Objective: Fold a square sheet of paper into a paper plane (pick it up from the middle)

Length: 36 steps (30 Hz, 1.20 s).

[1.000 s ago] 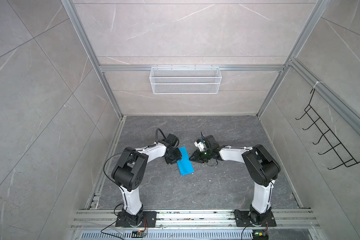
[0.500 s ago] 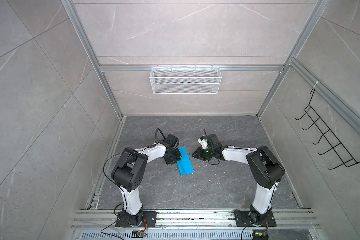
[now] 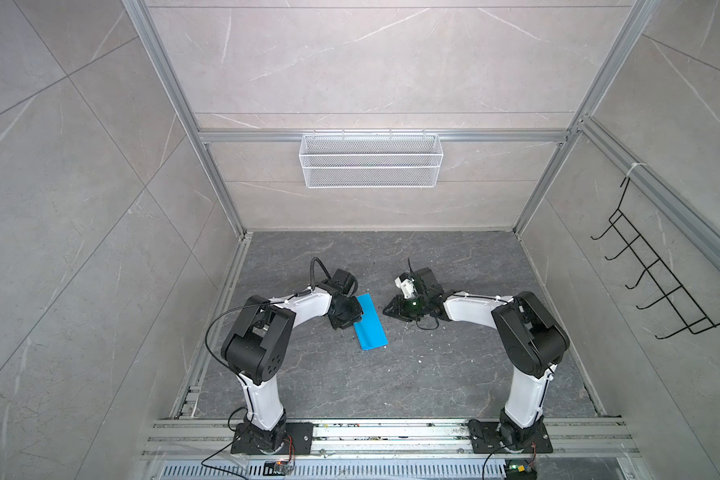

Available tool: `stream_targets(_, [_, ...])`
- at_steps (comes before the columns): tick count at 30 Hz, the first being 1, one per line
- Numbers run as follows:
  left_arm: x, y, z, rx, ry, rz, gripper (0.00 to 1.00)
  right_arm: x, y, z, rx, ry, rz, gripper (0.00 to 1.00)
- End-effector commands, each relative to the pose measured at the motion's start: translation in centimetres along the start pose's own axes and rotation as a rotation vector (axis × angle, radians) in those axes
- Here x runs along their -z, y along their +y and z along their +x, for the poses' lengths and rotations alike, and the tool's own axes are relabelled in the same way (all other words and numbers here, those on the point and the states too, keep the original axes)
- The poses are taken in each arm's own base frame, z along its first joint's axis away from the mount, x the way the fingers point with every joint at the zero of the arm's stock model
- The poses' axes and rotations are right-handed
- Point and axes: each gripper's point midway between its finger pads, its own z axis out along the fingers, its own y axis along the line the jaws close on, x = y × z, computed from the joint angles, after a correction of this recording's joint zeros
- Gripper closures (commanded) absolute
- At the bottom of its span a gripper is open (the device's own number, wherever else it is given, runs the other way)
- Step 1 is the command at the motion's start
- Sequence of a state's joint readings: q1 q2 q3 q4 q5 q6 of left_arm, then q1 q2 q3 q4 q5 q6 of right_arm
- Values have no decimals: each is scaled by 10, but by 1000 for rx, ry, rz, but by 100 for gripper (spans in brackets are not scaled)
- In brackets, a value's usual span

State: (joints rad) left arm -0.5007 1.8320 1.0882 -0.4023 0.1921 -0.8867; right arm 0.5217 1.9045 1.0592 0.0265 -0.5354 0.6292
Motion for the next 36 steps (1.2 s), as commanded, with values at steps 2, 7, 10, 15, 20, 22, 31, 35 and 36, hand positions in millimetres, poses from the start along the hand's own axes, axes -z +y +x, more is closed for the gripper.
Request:
stream_targets(2, [-28,76,33,75,101,-273,68,-10,1,10,23,65,-10,72])
stream_targets(7, [-28,81,33,90,98,-296,68,-14,5,16,41,94,-24,71])
stream_targets(10, [-30,81,34,91,107,-302,68,-17,10,19,58,111,-37,71])
stream_targets(15, [-32,83,36,99,117,-309,68,-19,16,24,78,127,-50,71])
stream_targets(20, [-32,85,37,100,121,-316,67,-22,22,27,85,142,-77,71])
stream_targets(22, [-32,84,37,100,123,-318,67,-24,26,29,88,158,-92,71])
stream_targets(31, [-33,87,38,106,127,-334,66,-36,22,30,69,201,-69,72])
stream_targets(35, [-33,87,38,103,127,-333,66,-40,17,31,61,213,-49,73])
stream_targets(36, [-33,87,38,101,128,-332,66,-40,16,32,59,218,-43,73])
